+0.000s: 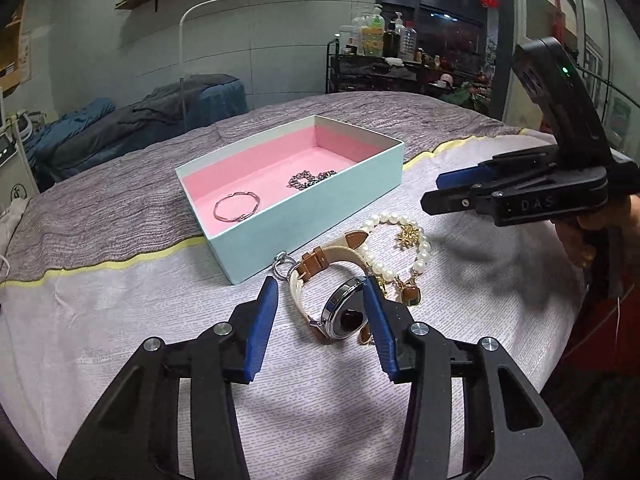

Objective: Organize jewelry
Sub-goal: 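Grasp the pearl necklace with the right gripper while the left gripper grasps the tan-strap watch, then lift the watch with the left gripper while the right gripper lifts the pearls toward the box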

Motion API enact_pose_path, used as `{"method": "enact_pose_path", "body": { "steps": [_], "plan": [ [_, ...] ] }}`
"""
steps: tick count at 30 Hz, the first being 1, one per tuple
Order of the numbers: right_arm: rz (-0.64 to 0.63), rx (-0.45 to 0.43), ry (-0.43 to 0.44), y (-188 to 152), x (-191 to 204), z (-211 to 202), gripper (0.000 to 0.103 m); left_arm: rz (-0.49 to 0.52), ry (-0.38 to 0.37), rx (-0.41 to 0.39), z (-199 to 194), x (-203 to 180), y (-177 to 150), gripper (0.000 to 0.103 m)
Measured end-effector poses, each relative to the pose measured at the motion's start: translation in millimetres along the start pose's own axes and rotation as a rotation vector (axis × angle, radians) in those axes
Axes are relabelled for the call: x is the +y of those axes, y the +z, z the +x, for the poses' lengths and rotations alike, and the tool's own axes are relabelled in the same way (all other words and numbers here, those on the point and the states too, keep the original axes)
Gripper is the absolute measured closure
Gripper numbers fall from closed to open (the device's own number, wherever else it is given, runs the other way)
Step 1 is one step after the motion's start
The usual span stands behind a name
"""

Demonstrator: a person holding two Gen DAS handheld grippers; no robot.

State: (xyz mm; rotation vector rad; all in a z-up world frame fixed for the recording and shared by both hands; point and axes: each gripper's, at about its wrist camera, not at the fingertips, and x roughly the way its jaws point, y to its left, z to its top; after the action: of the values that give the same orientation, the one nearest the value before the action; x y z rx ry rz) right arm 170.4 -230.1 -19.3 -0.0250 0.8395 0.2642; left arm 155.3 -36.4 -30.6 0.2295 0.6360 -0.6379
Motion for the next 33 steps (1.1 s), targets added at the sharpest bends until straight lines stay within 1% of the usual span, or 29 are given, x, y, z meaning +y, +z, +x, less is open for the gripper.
{"method": "enact_pose_path", "body": {
  "steps": [2,5,6,9,12,15,16,17,22,26,29,31,33],
  "plan": [
    [-0.006,0.024,0.002,5,2,7,0.070,0.026,-0.024,0.008,3,-2,0,0.062],
    [-0.021,0.063,0.011,9,7,19,0.077,0.050,-0.051,0.032,11,-4,-1,0.070],
    [-0.019,0.076,0.021,10,9,22,0.078,0.054,-0.058,0.037,14,-4,-1,0.071],
    [-0.004,0.116,0.075,13,12,31,0.079,0.062,-0.077,0.048,19,-3,0,0.071],
    [-0.022,0.137,0.052,13,15,38,0.080,0.040,-0.100,0.053,23,0,2,0.073],
    [-0.029,0.139,0.053,13,12,40,0.085,0.000,-0.142,0.057,26,4,3,0.086],
    [-0.032,0.134,0.050,12,11,39,0.090,-0.020,-0.149,0.060,28,6,3,0.088],
    [-0.036,0.126,0.052,11,9,38,0.092,-0.037,-0.148,0.060,29,6,3,0.089],
    [-0.026,0.053,0.087,2,6,26,0.094,-0.084,-0.118,0.042,24,5,2,0.091],
    [-0.033,-0.048,0.113,-3,8,3,0.094,-0.133,-0.101,0.025,16,9,-2,0.091],
    [-0.067,-0.122,0.121,-7,13,-17,0.094,-0.169,-0.087,0.006,7,12,-4,0.092],
    [-0.088,-0.155,0.119,-8,18,-27,0.094,-0.186,-0.076,-0.004,1,14,-4,0.092],
    [-0.087,-0.179,0.136,-8,21,-35,0.094,-0.202,-0.066,-0.018,-5,15,-4,0.092]
  ]
}}
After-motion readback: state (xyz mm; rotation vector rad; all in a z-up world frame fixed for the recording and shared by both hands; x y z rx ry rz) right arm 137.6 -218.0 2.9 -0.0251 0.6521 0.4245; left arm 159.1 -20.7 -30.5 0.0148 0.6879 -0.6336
